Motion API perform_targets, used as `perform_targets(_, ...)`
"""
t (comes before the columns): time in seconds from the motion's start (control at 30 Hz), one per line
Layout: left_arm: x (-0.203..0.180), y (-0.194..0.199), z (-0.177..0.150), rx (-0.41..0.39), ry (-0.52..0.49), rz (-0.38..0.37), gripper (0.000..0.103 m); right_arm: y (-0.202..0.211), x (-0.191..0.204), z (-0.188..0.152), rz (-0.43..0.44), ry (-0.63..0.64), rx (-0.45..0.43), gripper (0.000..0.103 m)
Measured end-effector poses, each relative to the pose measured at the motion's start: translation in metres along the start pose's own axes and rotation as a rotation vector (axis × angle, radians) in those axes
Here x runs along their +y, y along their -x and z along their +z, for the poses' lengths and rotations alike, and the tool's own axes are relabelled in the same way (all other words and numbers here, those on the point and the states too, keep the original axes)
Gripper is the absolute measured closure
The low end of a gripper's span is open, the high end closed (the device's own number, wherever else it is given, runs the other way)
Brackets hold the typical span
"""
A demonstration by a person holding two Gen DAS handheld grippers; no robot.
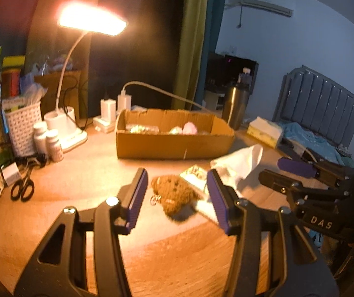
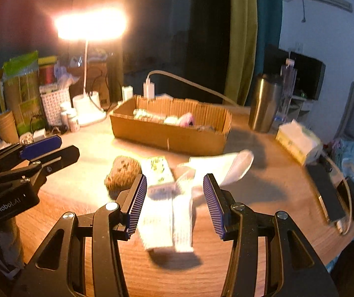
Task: Organize soft objects
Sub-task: 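Withdraw both open tools from the box back over the desk, then grasp the brown teddy keychain with the left tool while the right tool grasps the white paper towel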
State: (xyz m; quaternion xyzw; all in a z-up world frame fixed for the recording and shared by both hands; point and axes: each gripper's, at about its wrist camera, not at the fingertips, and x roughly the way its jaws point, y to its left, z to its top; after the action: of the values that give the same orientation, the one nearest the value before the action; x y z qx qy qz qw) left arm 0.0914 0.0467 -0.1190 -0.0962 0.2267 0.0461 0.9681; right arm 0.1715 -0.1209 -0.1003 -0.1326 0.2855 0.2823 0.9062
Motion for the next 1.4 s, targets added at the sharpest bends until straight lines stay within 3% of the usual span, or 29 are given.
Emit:
perform_targets(0.13,0.006,-0.009,-0.009,0.034,0.012,0.012,0.05,-0.019,0.003,-0.011,0.019,-0.006,0.049,0.053)
perform_targets(0.17,0.007,-0.011,-0.011,0.04,0.013,0.013,0.045,-0.024,0.004,-0.014,0.026,-0.007,0.061,0.053)
perform_targets(0.2,0.007,-0.012,-0.012,0.046,0.015,0.014,0.03,-0.028,0.005,-0.016,0.032,-0.007,0.073,0.053)
perform_targets(0.23,0.008,-0.014,-0.014,0.05,0.021,0.015,0.027,-0.032,0.006,-0.018,0.036,-0.006,0.083,0.053)
perform_targets(0.53,0.008,-0.032,-0.018,0.1,0.022,0.034,0.027,-0.069,0.002,-0.038,0.049,-0.019,0.235,0.053)
perform_targets(0.6,0.006,-0.036,-0.017,0.109,0.017,0.038,0.027,-0.069,0.001,-0.038,0.062,-0.018,0.231,0.056)
perform_targets(0.63,0.005,-0.038,-0.017,0.116,0.014,0.04,0.027,-0.068,0.001,-0.038,0.07,-0.011,0.227,0.068)
perform_targets(0.73,0.0,-0.045,-0.016,0.135,0.0,0.045,0.027,-0.065,0.001,-0.039,0.087,0.008,0.221,0.091)
perform_targets(0.8,-0.003,-0.051,-0.015,0.15,-0.01,0.046,0.027,-0.064,-0.004,-0.04,0.08,0.002,0.215,0.097)
perform_targets(1.17,-0.02,-0.075,-0.009,0.197,-0.028,0.054,0.027,-0.025,-0.053,-0.023,0.039,-0.068,0.077,0.098)
perform_targets(1.4,-0.027,-0.097,-0.004,0.233,-0.039,0.081,0.027,-0.029,-0.07,-0.019,0.028,-0.105,0.062,0.098)
